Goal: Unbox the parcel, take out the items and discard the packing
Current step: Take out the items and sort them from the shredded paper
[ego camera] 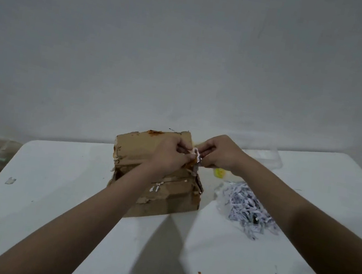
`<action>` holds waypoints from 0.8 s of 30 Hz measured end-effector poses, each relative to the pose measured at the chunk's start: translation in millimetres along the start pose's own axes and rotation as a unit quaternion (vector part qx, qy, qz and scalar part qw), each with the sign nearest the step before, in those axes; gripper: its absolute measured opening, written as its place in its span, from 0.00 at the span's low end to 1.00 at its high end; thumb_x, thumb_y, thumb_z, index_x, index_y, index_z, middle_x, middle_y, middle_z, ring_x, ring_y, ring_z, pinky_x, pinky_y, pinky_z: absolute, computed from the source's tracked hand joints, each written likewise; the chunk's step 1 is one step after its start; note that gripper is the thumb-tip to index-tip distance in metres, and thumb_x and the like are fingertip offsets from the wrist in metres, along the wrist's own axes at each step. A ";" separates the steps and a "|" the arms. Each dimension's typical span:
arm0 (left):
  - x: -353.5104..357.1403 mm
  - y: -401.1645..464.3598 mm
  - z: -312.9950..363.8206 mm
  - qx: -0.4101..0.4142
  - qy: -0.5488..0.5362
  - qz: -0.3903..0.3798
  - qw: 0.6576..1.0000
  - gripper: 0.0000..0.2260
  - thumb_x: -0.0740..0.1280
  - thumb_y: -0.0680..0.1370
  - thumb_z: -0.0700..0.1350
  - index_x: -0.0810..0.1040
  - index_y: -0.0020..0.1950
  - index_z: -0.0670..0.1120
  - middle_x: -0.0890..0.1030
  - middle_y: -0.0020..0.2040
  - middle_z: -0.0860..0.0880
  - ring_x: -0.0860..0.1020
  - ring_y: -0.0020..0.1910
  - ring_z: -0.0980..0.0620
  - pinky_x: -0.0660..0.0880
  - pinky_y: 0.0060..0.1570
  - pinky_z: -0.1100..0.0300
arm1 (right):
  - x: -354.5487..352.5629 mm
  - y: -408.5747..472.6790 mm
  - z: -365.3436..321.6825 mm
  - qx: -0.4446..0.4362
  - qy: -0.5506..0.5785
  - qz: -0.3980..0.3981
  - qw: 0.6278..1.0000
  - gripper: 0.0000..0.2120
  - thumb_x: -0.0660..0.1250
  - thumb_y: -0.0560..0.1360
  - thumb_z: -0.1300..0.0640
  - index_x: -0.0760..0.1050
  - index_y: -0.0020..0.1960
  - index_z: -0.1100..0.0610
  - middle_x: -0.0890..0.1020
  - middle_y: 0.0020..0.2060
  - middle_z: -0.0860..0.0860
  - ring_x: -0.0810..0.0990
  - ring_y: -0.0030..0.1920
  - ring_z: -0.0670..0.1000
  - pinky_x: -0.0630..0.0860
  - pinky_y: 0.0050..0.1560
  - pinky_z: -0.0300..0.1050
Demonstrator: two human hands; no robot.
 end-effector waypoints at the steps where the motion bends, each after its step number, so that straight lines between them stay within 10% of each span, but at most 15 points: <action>1: 12.6 1.0 7.7 0.012 -0.003 -0.001 1.000 0.06 0.72 0.72 0.41 0.76 0.44 0.46 0.82 0.43 0.43 0.81 0.41 0.48 0.78 0.38 0.57 | -12.4 -5.7 8.8 0.010 0.001 0.010 1.000 0.12 0.71 0.65 0.76 0.80 0.47 0.67 0.82 0.40 0.62 0.80 0.40 0.57 0.81 0.48 0.52; 9: 129.8 3.2 42.0 0.049 0.053 -0.025 0.997 0.09 0.75 0.70 0.43 0.76 0.34 0.46 0.83 0.36 0.46 0.81 0.37 0.49 0.77 0.36 0.55 | -108.5 -55.8 89.9 0.060 -0.056 0.080 0.993 0.12 0.69 0.65 0.74 0.79 0.36 0.57 0.82 0.37 0.62 0.80 0.36 0.55 0.78 0.37 0.47; 12: 154.1 1.1 44.5 0.067 0.100 -0.001 0.993 0.07 0.76 0.68 0.44 0.80 0.33 0.46 0.78 0.33 0.53 0.75 0.34 0.59 0.68 0.32 0.70 | -125.6 -67.5 110.8 0.061 -0.101 0.092 0.989 0.12 0.71 0.65 0.72 0.78 0.34 0.55 0.81 0.34 0.51 0.82 0.41 0.53 0.81 0.44 0.48; 17: 175.5 -2.5 47.6 0.148 0.226 0.041 0.962 0.07 0.72 0.72 0.48 0.83 0.37 0.45 0.72 0.38 0.52 0.71 0.43 0.49 0.71 0.39 0.54 | -130.6 -73.6 127.5 0.042 -0.135 0.076 0.987 0.07 0.73 0.66 0.69 0.82 0.41 0.60 0.78 0.33 0.46 0.79 0.40 0.48 0.76 0.39 0.38; 24: 190.2 -9.7 49.2 0.164 0.205 0.040 0.964 0.07 0.69 0.75 0.42 0.84 0.40 0.42 0.75 0.35 0.46 0.72 0.36 0.50 0.69 0.39 0.58 | -128.8 -69.7 135.4 0.003 -0.121 0.083 0.989 0.08 0.69 0.66 0.70 0.82 0.41 0.60 0.80 0.34 0.47 0.80 0.37 0.47 0.77 0.39 0.36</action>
Point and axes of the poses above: each hand's wrist, its own y-axis towards the middle knuckle, its own x-axis out of the palm, z = x × y, the point moved 8 cm from there along y, towards the middle knuckle
